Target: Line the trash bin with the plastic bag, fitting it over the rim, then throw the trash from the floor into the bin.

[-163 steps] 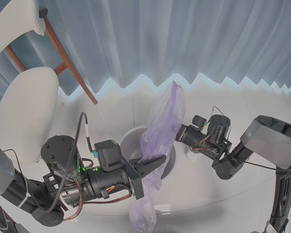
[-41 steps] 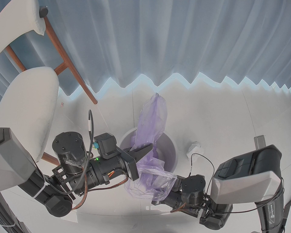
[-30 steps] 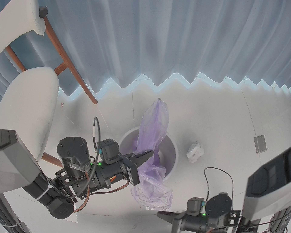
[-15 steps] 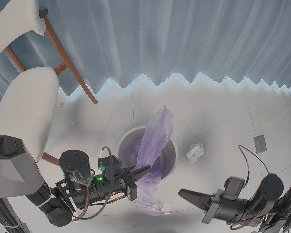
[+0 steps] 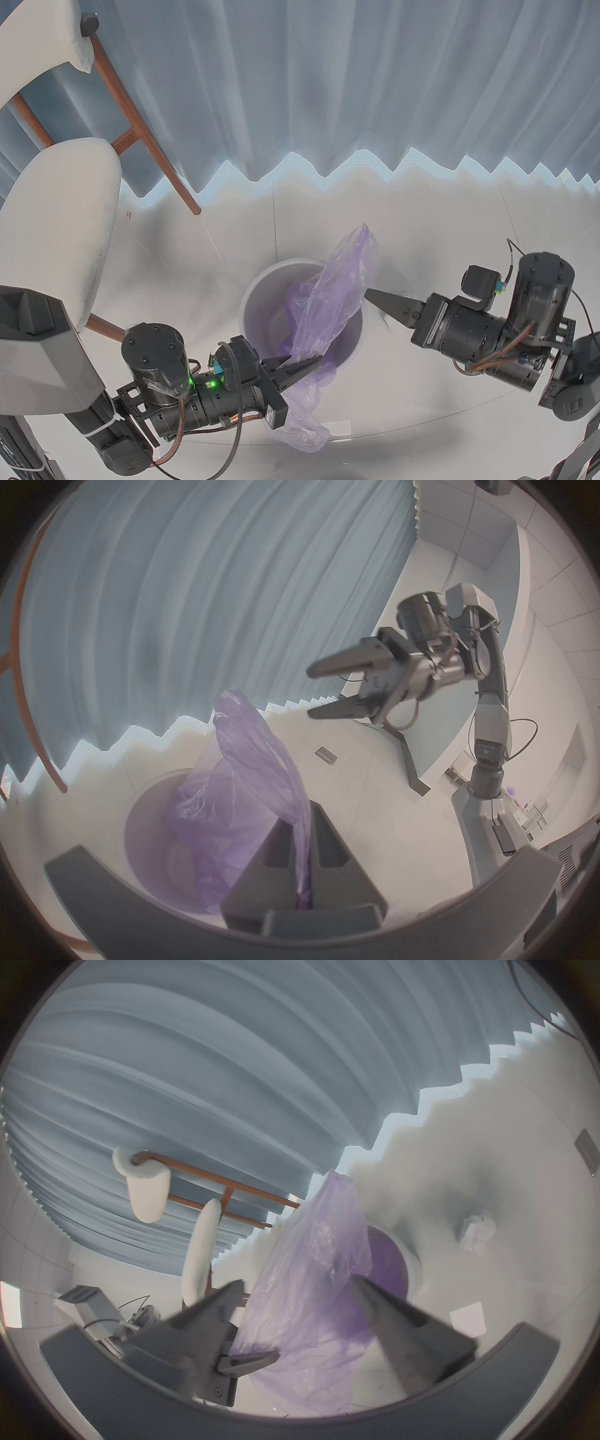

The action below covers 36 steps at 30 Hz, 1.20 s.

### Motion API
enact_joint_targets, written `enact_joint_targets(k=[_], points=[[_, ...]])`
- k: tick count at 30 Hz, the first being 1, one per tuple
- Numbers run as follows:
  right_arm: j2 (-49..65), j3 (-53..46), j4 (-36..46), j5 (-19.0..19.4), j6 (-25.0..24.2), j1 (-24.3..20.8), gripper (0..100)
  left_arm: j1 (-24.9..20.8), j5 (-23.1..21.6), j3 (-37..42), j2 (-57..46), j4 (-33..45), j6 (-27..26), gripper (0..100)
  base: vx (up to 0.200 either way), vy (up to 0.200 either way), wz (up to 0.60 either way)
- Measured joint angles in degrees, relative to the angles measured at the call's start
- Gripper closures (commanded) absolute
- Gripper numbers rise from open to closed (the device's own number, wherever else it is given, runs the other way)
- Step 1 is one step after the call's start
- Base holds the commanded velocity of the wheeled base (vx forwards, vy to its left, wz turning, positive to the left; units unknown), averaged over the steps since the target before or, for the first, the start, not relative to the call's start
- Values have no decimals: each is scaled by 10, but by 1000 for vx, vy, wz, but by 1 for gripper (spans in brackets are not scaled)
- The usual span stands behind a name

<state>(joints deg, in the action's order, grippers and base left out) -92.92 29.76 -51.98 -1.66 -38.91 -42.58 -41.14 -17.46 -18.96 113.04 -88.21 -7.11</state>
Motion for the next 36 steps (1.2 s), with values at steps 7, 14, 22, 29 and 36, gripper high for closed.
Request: enact_joint_targets(k=[7, 14, 22, 29, 36], points=[[19, 120, 232, 0, -7, 17, 0, -4, -3, 4, -1, -4, -10, 100, 0, 0, 0], [3, 224, 311, 0, -8, 35, 0, -10, -3, 7, -8, -5, -16, 100, 0, 0, 0], [-56, 267, 318, -2, -6, 53, 0, -14, 0, 8, -13, -5, -17, 100, 0, 0, 0], [-88, 274, 321, -3, -5, 68, 0, -14, 3, 10, -14, -5, -17, 100, 0, 0, 0], [-84, 248, 324, -7, -5, 72, 0, -14, 3, 10, -14, -5, -17, 100, 0, 0, 0]])
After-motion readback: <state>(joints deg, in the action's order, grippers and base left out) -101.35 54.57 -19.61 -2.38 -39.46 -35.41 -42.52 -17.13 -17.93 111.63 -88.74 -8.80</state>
